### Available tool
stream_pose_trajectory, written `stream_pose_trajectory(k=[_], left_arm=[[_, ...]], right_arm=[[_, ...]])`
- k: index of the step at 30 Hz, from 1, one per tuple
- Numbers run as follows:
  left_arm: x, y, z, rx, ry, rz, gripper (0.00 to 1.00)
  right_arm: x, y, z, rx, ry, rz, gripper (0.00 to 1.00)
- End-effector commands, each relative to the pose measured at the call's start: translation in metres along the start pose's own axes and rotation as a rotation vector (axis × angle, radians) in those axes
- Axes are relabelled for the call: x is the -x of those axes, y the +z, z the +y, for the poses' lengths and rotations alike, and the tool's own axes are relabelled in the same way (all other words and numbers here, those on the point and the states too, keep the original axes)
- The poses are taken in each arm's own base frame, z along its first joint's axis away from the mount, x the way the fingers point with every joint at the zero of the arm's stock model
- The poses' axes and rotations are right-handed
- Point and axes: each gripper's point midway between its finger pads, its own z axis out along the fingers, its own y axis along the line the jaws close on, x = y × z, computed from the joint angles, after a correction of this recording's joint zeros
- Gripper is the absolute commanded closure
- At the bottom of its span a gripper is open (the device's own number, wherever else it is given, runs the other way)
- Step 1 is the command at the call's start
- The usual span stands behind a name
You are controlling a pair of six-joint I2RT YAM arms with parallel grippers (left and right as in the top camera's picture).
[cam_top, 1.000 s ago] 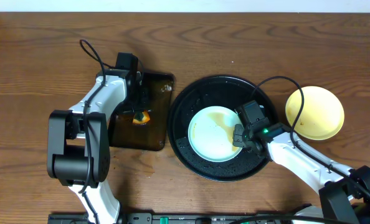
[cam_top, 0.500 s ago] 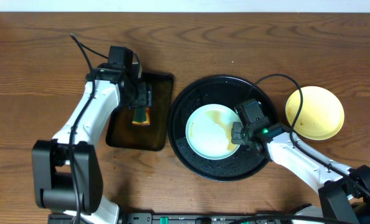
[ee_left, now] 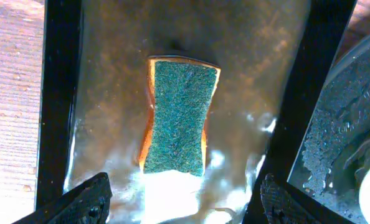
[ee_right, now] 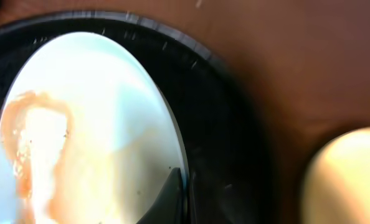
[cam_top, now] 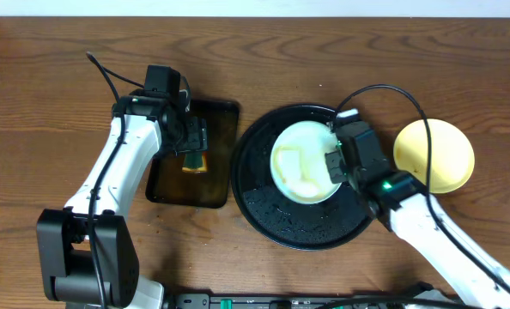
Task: Clean dirty plates on tray and stack at the side
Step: 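Lift the mint plate with the right gripper onto the yellow plate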
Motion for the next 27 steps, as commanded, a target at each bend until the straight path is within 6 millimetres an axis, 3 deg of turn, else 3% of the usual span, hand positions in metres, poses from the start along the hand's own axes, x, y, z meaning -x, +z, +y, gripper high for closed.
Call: stream_pose_trajectory(k=[1, 9, 14, 17, 22, 27], left_arm=[[-0.001, -0.004, -0.002, -0.011, -0.019, -0.004, 0.22], [-0.001, -0.004, -0.002, -0.011, -0.019, -0.004, 0.22], [-0.001, -0.004, -0.002, -0.011, -0.019, -0.004, 0.22], [-0.001, -0.004, -0.002, -0.011, -0.018, -0.004, 0.22], [-0.001, -0.004, -0.002, -0.011, -0.018, -0.005, 0.22], [-0.001, -0.004, -0.002, -0.011, -0.019, -0.004, 0.22]], right_arm=[[0.02, -0.017, -0.027, -0.127, -0.149, -0.064, 0.99], [0.067, -0.056, -0.054, -0.381, -0.434, -0.208, 0.99], [0.092, -0.076, -0.039, -0.478, -0.633, -0.278, 0.99], [0.095, -0.081, -0.02, -0.468, -0.72, -0.3, 0.99], [0.094, -0.087, -0.016, -0.497, -0.721, -0.296, 0.99], [0.091, -0.084, -0.049, -0.545, -0.48, -0.288, 0.99]])
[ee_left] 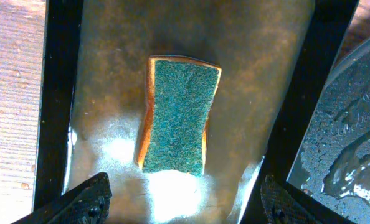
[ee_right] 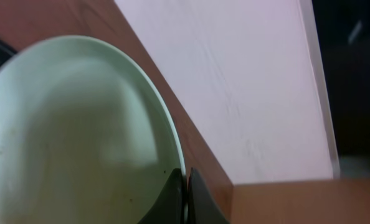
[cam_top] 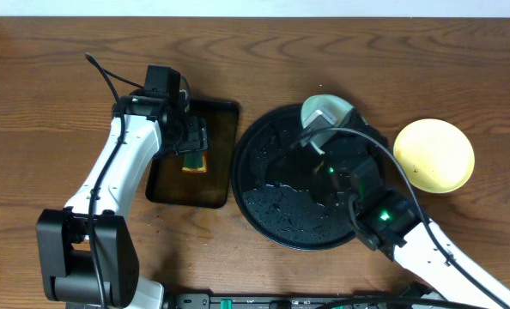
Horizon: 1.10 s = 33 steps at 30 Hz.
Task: Clean dirty plates on tray and stack at the side
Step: 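Lift the mint plate with the right gripper onto the yellow plate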
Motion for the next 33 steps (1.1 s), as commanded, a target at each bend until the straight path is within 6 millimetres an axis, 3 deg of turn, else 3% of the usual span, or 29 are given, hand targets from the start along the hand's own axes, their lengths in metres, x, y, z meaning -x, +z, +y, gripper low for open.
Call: stream_pose_trajectory(k=[1, 6, 15, 22, 24, 27, 30, 33], left_arm=[[-0.001, -0.004, -0.002, -0.012, -0.005, -0.005, 0.22], [-0.001, -0.004, -0.002, -0.011, -0.005, -0.005, 0.22], [-0.001, -0.004, -0.002, -0.012, -0.005, -0.005, 0.22], [-0.001, -0.004, -0.002, -0.012, -0.005, -0.005, 0.22], [-0.001, -0.004, -0.002, -0.012, -0.005, -0.005, 0.22], [-0.001, -0.004, -0.002, -0.012, -0.004, -0.006, 0.22], [0.0, -0.005, -0.002, -0.013, -0.003, -0.011, 0.21], [0.002, -0.007, -0.003, -0.015, -0.002, -0.019, 0.22]], right_arm=[[-0.023, 0.008, -0.032, -0.103, 0.224, 0.086, 0.99], [-0.085, 0.027, -0.053, -0.181, 0.524, 0.248, 0.99], [-0.195, 0.041, -0.082, -0.29, 0.858, 0.494, 0.99], [-0.261, 0.049, -0.074, -0.293, 0.999, 0.659, 0.99], [-0.271, 0.053, -0.07, -0.277, 1.022, 0.682, 0.98], [-0.274, 0.06, -0.062, -0.226, 1.051, 0.678, 0.79], [-0.261, 0.066, -0.054, -0.14, 1.084, 0.632, 0.73], [-0.237, 0.073, -0.042, 0.002, 1.132, 0.548, 0.64]])
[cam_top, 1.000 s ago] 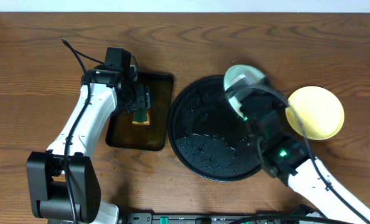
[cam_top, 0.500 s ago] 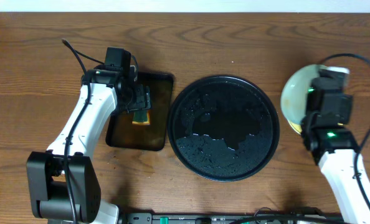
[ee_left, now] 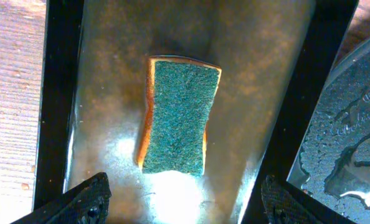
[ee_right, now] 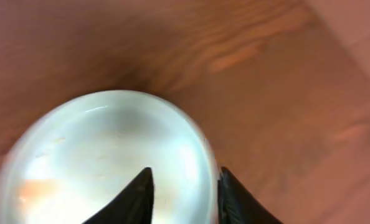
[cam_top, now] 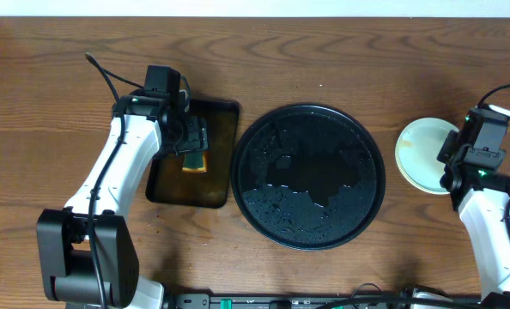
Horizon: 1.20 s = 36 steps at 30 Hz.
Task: Clean dirty plates on tray and stack at the side
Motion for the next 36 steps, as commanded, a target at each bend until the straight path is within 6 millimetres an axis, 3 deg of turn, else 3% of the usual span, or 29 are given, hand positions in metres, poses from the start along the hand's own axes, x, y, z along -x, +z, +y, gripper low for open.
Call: stream_pose_trajectory(k=[1, 5, 7, 12, 15, 19, 28, 36], left_arm=[[0.002, -0.008, -0.003, -0.015, -0.002, -0.022, 0.21], [0.004, -0.016, -0.003, -0.014, 0.0, -0.048, 0.22], [0.001, -0.024, 0.004, 0.027, -0.003, -0.054, 0.22], [-0.016, -0.044, 0.009, 0.046, 0.01, -0.04, 0.21], [-0.025, -0.056, 0.01, 0.042, 0.015, -0.058, 0.21], [-0.046, -0.065, 0.014, 0.035, 0.017, -0.088, 0.22], [-0.089, -0.098, 0.022, -0.036, 0.054, -0.379, 0.21], [-0.114, -0.14, 0.024, -0.1, 0.074, -0.635, 0.21]], right_arm=[[0.008, -0.013, 0.041, 0.246, 0.02, -0.01, 0.63], [-0.001, -0.035, 0.086, 0.483, -0.014, 0.024, 0.6], [-0.019, -0.047, 0.106, 0.558, -0.055, 0.088, 0.55], [-0.072, -0.066, 0.121, 0.591, -0.155, 0.279, 0.43], [-0.098, -0.077, 0.118, 0.583, -0.198, 0.379, 0.42], [-0.1, -0.091, 0.111, 0.581, -0.195, 0.381, 0.01], [-0.08, -0.139, 0.076, 0.56, -0.15, 0.192, 0.01], [-0.075, -0.167, 0.062, 0.595, -0.116, 0.046, 0.01]])
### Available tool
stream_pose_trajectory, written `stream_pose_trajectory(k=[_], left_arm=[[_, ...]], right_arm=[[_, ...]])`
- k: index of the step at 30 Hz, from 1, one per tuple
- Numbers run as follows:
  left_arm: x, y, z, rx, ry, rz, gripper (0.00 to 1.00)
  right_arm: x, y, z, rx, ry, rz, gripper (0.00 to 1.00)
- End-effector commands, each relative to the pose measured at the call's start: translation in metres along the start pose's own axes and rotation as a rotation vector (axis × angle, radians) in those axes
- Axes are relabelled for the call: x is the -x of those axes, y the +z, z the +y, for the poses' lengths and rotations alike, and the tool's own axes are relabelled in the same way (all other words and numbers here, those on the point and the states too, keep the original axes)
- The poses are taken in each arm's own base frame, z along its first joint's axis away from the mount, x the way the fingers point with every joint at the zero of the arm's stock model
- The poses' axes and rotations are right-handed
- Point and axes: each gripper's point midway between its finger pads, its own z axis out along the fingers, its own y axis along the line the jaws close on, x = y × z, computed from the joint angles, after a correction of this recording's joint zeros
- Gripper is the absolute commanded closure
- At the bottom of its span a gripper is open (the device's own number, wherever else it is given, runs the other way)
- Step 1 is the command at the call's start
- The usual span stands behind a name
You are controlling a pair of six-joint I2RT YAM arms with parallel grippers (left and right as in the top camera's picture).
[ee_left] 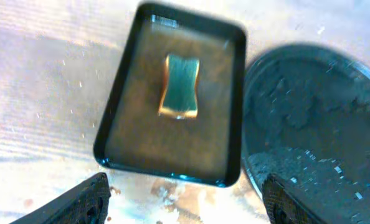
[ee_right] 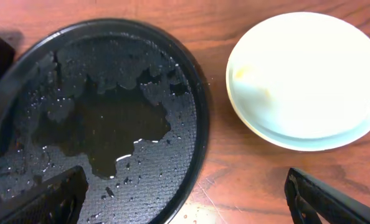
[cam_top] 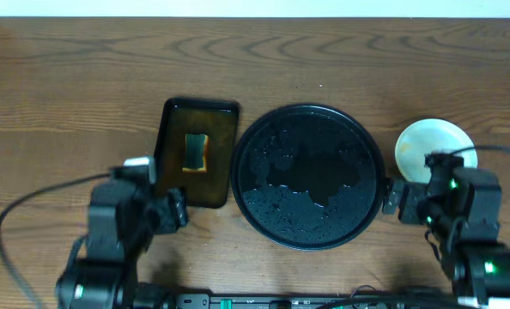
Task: Clean dirty plates on tray and stack at the side
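Observation:
A pale plate [cam_top: 430, 146] lies on the wood at the right of the round black tray [cam_top: 368, 206], seen close as the plate [ee_right: 303, 78] with a faint yellowish smudge. The round tray [ee_right: 191, 93] holds only water. My right gripper [ee_right: 188, 199] is open, raised over the tray's near right rim, nothing between its fingers [ee_right: 42, 198]. My left gripper [ee_left: 185, 205] is open above the wood, near the front of the rectangular black tray [ee_left: 113, 130]. In it lies the green-topped sponge [ee_left: 180, 94]. In the overhead view both grippers, left [cam_top: 167, 210] and right [cam_top: 399, 199], are near the front edge.
The rectangular tray [cam_top: 225, 184] with the sponge [cam_top: 195, 152] stands just left of the round tray [ee_left: 316, 124]. Water drops spot the wood in front of it. A cable loops at the front left.
Both arms have drawn back toward the front edge and sit higher. The left gripper is no longer low over the sponge. The right gripper has left the plate at the right.
My right gripper was shut on the rim of a smeared pale plate in the round tray, then held it raised by the tray's far rim. Then the plate lay on the yellow plate at the right, gripper open. The left gripper hung open over the sponge until both arms withdrew.

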Motion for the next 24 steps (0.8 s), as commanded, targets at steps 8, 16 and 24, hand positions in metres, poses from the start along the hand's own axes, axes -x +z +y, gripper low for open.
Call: stream_pose_trajectory(k=[8, 16, 24], left_arm=[[0.005, -0.02, 0.0, -0.009, 0.025, -0.106, 0.21], [0.005, -0.02, 0.0, -0.009, 0.025, -0.105, 0.21], [0.005, -0.02, 0.0, -0.009, 0.025, -0.105, 0.21]], right_arm=[[-0.002, -0.005, 0.001, -0.001, 0.001, -0.023, 0.01], [-0.003, -0.005, 0.001, -0.001, 0.002, -0.021, 0.01], [-0.012, -0.005, -0.002, -0.016, -0.005, 0.018, 0.01]])
